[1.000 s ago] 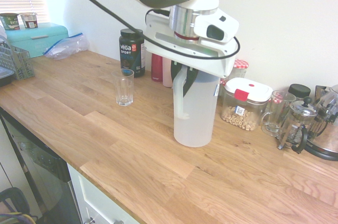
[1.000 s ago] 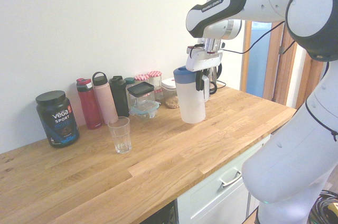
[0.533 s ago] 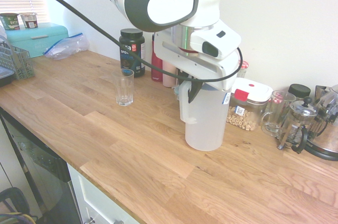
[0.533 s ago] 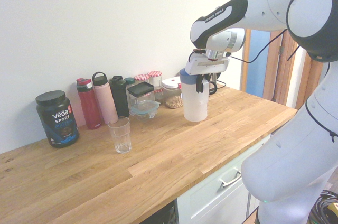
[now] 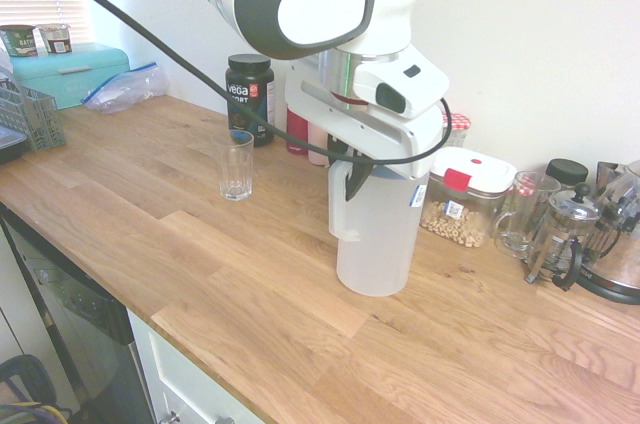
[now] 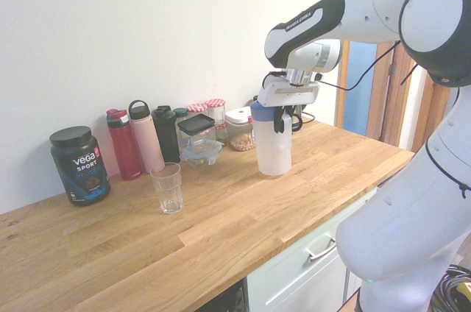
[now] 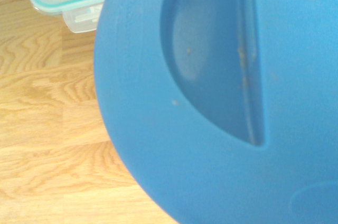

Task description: Pour me some water

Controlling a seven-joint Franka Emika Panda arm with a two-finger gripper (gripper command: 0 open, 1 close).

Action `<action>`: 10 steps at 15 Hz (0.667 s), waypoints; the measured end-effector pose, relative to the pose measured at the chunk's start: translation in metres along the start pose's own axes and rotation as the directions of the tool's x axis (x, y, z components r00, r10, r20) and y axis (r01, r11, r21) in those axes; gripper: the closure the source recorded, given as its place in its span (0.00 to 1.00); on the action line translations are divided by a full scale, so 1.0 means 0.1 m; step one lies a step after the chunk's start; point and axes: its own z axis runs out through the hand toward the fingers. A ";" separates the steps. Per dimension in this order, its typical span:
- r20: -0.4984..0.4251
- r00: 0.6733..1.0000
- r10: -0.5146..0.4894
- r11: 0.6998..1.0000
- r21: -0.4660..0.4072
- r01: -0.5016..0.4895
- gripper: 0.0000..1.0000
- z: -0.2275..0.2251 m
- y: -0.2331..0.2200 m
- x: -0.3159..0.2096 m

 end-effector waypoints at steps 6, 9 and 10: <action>0.013 1.000 0.000 1.000 -0.003 0.000 0.00 0.07 0.03 0.02; 0.012 1.000 -0.004 1.000 0.000 0.004 0.00 0.07 0.02 0.02; 0.012 1.000 -0.005 1.000 0.001 0.005 0.00 0.07 0.03 0.02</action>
